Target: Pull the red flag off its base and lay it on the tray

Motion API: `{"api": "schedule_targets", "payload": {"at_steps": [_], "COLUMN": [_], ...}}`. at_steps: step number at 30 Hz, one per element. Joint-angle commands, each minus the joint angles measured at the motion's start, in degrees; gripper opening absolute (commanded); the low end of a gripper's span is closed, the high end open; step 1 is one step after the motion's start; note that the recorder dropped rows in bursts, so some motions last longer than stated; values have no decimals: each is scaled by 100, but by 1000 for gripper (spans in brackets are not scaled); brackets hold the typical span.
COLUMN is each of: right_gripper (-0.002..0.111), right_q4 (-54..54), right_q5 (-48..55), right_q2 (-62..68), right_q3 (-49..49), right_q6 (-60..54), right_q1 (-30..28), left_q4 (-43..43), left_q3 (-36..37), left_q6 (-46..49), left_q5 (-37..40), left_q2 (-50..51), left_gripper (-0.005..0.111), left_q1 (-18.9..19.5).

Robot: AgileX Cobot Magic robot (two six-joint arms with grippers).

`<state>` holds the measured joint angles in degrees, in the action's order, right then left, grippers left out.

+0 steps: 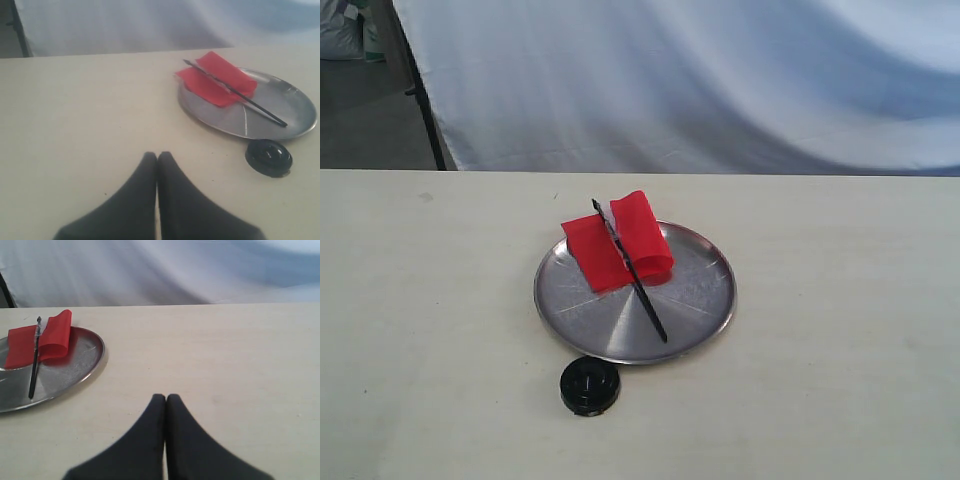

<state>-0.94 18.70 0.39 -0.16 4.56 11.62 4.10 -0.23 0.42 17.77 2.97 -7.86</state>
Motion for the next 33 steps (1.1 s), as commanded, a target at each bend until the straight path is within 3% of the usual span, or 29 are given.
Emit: {"api": "schedule_targets", "payload": {"at_steps": [1,17,33], "right_gripper": [0,0,0], "right_q4": [-51,-51,-51], "right_q5": [-32,-32,-32], "right_q2": [-39,-39,-39], "right_q3": [16,16,16], "right_q6": [-9,-9,-9], "right_q1": [-2,-2,-2], "left_q4": [20,20,20], "left_q3": [23,23,23], "left_q6": [-42,-42,-42], "left_q5": [-10,-25,-25], "left_q2": [-40,-297,-297], "left_gripper": [0,0,0], "left_q1": [189,1261,1284]}}
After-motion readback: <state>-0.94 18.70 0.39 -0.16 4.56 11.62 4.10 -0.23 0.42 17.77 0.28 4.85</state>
